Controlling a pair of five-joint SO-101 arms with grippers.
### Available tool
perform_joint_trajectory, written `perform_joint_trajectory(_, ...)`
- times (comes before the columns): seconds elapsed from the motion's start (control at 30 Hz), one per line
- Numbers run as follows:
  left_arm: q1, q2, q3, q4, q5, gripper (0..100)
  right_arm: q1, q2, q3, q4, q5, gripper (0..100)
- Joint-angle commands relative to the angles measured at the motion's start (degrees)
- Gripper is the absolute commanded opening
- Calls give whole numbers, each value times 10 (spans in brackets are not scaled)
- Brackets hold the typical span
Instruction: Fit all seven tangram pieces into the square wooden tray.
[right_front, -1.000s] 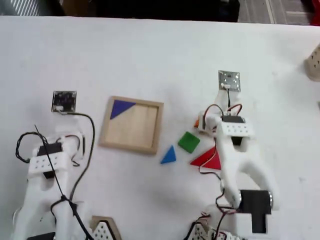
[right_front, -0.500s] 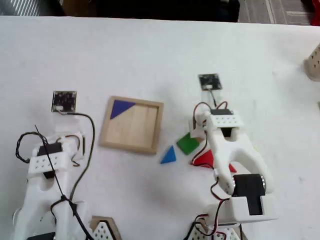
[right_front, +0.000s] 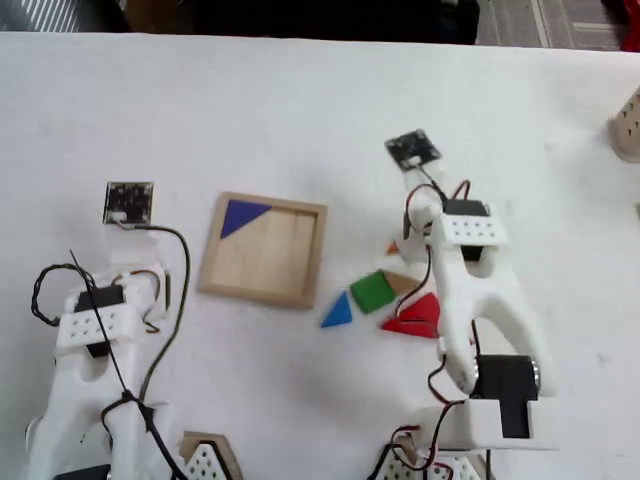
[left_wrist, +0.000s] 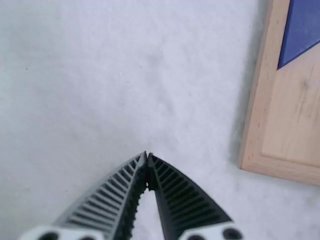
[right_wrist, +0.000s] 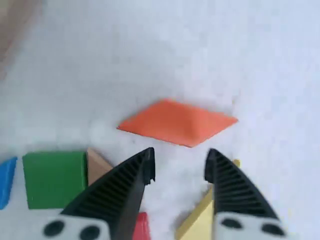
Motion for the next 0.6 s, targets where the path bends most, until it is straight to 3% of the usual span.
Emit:
perform_joint_trajectory(0.0,15,-15,-1,-13,-4,24,-21,17,-38,6,172,286)
perform_joint_trajectory(0.1,15,-15,-1,-13,-4,24,-22,42,-53,6,282,327)
perform_joint_trajectory(0.3,15,-15,0,-29,-4,24,-21,103,-144,100,391,345)
perform_joint_trajectory(0.57,15,-15,0,-29,-4,24,-13,263,-287,159,425,344)
